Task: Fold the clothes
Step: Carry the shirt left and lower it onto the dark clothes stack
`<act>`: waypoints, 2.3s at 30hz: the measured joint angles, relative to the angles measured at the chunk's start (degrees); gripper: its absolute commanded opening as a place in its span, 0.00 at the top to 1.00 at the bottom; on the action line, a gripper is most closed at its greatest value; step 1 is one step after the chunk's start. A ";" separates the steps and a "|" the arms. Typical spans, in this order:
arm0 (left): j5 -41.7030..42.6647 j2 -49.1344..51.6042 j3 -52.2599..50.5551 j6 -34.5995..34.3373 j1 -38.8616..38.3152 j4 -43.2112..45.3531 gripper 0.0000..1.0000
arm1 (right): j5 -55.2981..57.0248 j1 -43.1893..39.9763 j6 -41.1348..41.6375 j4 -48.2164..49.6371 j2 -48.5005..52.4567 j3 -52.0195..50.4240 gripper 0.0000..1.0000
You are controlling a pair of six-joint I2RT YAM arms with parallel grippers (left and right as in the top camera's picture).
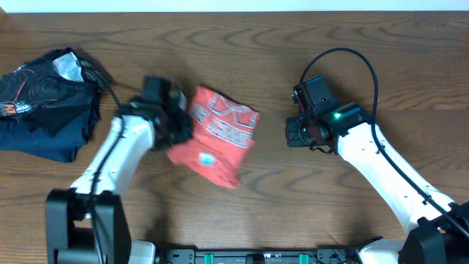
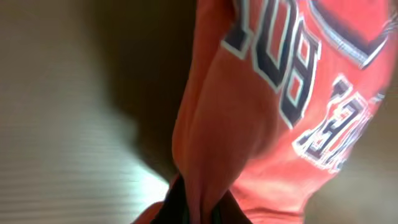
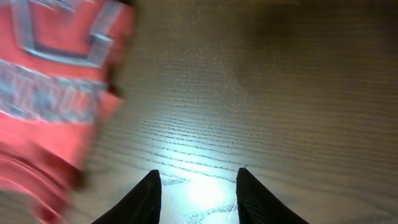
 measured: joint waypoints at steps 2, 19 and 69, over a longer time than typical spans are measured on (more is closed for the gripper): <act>-6.97 -0.37 5.60 2.56 1.77 -2.47 0.94 | 0.07 0.00 0.00 0.04 0.00 0.00 0.62; -28.87 -0.33 31.74 9.79 27.89 6.51 0.94 | 0.37 0.00 0.00 -0.92 0.00 0.00 0.62; 12.22 11.89 31.58 -15.15 44.11 20.00 0.94 | 1.73 0.00 0.00 -2.78 0.00 0.00 0.62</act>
